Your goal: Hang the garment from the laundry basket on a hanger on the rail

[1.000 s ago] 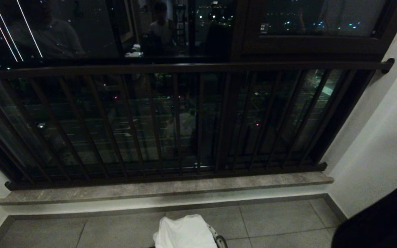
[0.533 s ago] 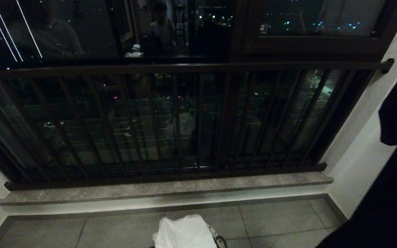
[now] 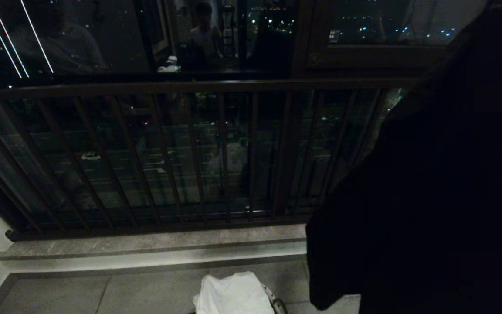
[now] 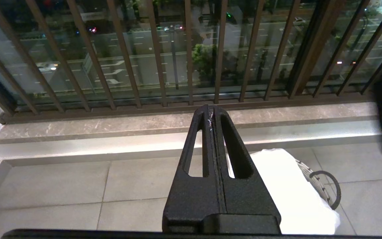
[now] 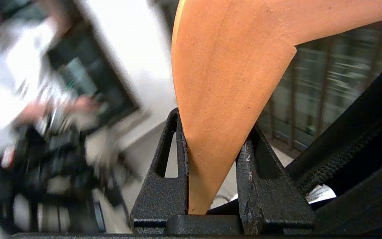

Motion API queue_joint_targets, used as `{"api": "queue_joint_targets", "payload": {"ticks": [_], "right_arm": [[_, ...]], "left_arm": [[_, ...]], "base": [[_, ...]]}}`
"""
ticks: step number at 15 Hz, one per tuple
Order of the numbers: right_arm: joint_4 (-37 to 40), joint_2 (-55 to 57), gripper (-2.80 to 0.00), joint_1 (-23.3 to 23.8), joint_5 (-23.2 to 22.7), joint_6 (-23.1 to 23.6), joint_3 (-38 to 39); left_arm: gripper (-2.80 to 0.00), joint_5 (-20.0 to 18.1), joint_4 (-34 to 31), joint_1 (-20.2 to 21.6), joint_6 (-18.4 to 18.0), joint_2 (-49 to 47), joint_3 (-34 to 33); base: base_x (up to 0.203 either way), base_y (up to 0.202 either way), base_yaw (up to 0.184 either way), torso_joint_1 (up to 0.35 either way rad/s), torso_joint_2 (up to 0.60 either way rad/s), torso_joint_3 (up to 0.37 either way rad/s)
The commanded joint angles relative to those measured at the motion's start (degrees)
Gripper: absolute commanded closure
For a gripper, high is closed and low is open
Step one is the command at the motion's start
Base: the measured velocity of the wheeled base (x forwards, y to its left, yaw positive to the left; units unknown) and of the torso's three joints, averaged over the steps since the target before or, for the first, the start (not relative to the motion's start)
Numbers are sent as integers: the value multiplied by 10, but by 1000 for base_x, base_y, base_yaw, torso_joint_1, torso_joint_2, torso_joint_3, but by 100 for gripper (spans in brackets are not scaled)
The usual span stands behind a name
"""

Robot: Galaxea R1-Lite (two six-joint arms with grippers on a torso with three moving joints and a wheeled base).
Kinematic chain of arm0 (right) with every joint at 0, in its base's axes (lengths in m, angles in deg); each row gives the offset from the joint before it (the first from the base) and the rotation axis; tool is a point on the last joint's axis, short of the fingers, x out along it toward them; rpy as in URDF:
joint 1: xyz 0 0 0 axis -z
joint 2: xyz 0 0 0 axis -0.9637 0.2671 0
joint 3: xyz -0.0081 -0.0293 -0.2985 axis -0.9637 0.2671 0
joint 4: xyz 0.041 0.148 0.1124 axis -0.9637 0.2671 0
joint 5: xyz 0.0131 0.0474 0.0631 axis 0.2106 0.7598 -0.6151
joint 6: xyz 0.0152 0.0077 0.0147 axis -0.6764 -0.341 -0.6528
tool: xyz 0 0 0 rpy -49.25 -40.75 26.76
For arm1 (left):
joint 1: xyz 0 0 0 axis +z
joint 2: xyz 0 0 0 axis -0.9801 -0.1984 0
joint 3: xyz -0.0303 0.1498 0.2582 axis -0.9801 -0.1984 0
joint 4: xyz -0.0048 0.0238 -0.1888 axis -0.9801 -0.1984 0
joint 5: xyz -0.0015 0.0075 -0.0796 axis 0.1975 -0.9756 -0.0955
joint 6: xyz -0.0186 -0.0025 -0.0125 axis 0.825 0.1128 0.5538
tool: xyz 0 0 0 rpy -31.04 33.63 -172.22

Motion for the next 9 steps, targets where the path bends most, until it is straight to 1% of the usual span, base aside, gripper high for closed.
{"api": "queue_joint_targets", "payload": {"ticks": [1,3,4,6,9], "right_arm": [[-98,61,0,49,-100,-3,25],[-184,109,0,73,-118,-4,27],[-211,123,0,76,-121,-5,25],[-233,144,0,77,-122,-5,11],[-236,167,0,80,-122,-4,-29]], "left_arm": [[0,0,0,0,0,0,0],[0,0,0,0,1,0,0],[0,0,0,0,1,0,0],[0,0,0,0,1,0,0],[0,0,0,0,0,0,0]], "base": [[0,0,0,0,0,0],[0,0,0,0,0,0],[0,0,0,0,0,0],[0,0,0,0,0,0],[0,0,0,0,0,0]]}}
